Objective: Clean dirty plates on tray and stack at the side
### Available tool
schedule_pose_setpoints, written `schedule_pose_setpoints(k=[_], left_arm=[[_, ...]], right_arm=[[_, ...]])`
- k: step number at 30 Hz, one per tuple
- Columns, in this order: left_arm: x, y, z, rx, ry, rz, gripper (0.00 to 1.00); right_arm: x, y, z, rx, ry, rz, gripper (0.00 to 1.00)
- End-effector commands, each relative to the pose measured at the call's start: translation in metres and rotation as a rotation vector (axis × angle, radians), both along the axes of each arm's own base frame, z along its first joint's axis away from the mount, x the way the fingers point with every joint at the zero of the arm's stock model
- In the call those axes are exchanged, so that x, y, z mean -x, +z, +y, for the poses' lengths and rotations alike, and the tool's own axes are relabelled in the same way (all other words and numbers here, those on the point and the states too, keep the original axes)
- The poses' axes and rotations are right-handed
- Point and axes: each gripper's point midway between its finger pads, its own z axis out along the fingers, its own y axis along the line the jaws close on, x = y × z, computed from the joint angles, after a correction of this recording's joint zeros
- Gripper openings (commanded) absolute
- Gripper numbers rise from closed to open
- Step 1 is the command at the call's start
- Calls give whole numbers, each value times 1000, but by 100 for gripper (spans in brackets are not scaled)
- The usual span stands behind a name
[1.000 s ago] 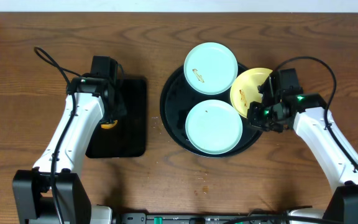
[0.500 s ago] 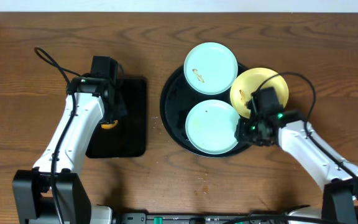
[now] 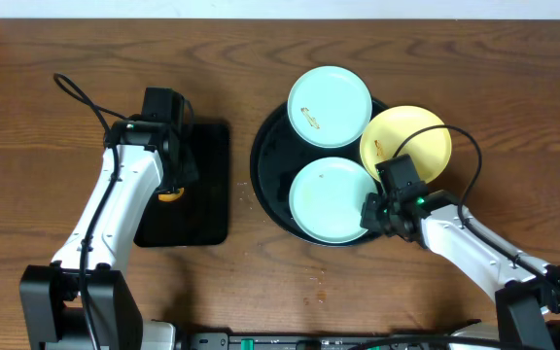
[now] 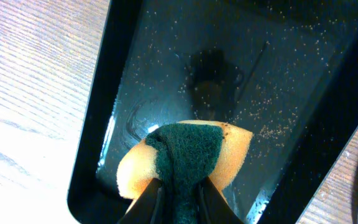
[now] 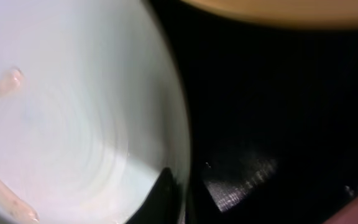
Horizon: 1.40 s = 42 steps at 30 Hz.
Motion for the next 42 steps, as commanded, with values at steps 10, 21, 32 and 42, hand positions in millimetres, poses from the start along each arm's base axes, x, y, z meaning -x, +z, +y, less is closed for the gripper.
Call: schedule_pose_setpoints(k=[10,21,32,42], left_arm=[[2,-1,1,-1,12,8,8],[2,-1,1,-1,12,8,8],[2,-1,1,-1,13,8,8],[2,-1,1,-1,12,8,8]], right_arm=[[-52,71,2,139,128,-174,1],[-83,158,-9,565,307,-360,1],[-65,237,27,1073,320,-686,1],[-55,255,54,1090,322,-793,1]])
